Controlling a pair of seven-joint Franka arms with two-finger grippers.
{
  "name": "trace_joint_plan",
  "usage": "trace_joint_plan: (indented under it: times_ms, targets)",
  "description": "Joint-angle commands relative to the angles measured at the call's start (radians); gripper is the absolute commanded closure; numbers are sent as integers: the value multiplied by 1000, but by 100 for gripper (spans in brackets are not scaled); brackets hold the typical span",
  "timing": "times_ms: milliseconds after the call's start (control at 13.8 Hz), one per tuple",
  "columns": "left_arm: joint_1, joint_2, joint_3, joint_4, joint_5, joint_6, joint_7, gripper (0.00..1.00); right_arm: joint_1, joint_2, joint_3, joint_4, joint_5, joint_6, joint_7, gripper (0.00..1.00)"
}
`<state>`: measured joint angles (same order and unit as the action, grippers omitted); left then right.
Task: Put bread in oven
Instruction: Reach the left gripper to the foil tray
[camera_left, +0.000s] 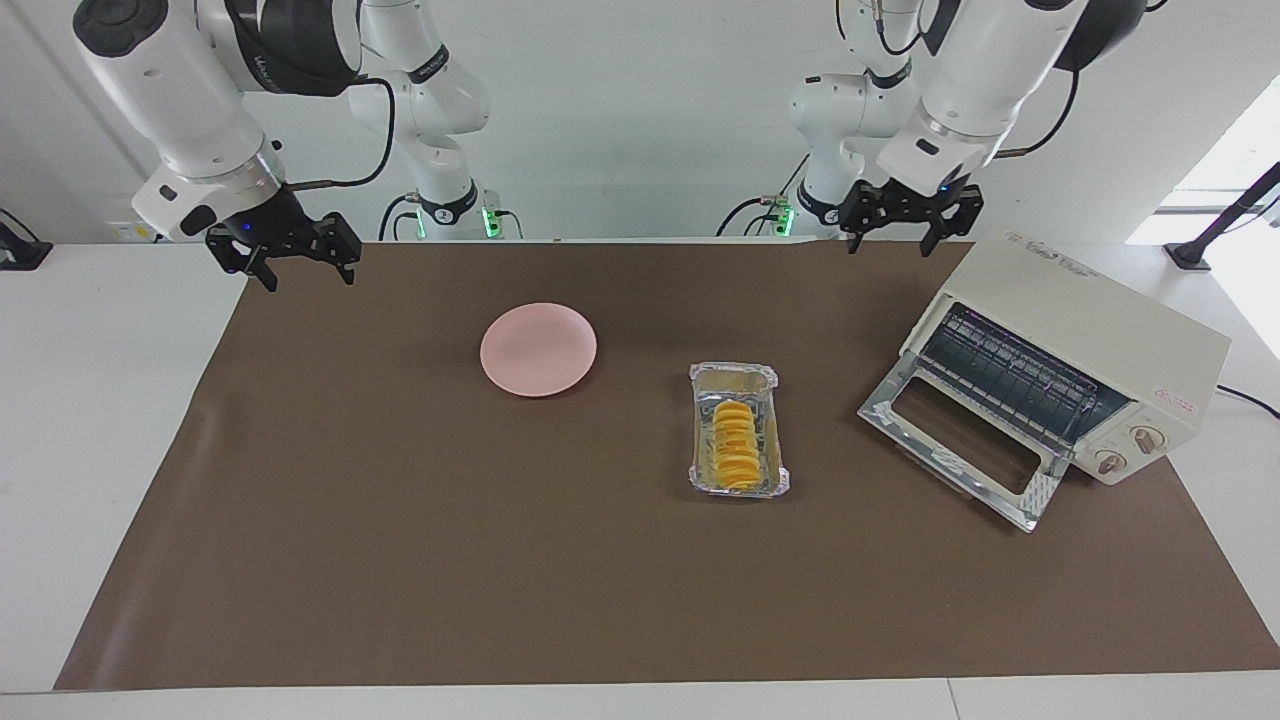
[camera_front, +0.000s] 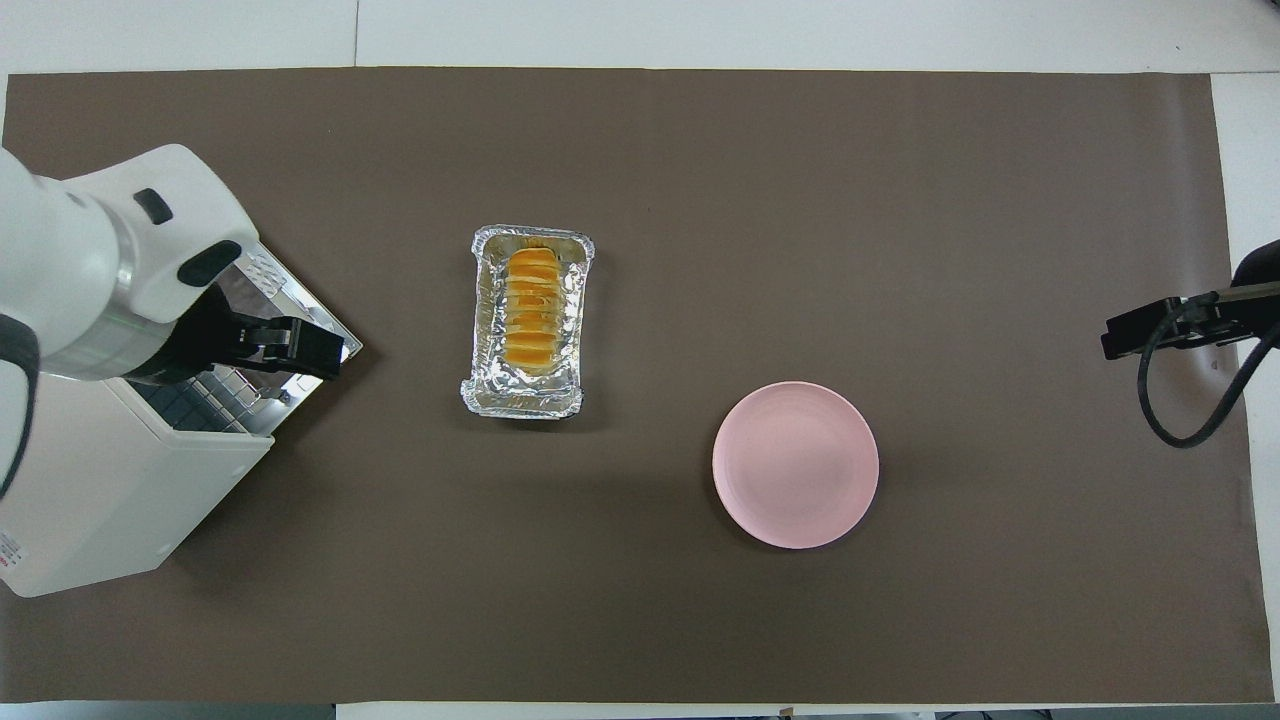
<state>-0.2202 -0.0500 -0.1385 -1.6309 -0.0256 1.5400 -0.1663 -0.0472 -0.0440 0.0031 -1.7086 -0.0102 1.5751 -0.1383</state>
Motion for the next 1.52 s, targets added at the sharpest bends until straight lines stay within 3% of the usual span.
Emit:
trace_joint_plan:
  times_ms: [0, 145, 290, 435, 943, 1451]
  targets:
    - [-82, 4, 14, -41, -19, 67, -5, 0, -13, -27, 11, -34, -16, 19, -11, 0]
    - [-166, 93, 13, -1, -57, 151, -109, 0, -13, -25, 9, -34, -16, 19, -11, 0]
    - [-293, 224, 16, 14, -31, 259, -269, 0, -13, -27, 11, -32, -16, 17, -11, 0]
    - [-344, 335, 13, 48, 26, 346, -361, 0, -13, -27, 11, -32, -16, 14, -9, 0]
    - [-346, 470, 20, 22, 32, 480, -384, 0, -11, -27, 11, -32, -16, 13, -11, 0]
    - [-332, 536, 36, 20, 32, 535, -410, 0, -11, -27, 11, -32, -16, 13, -9, 0]
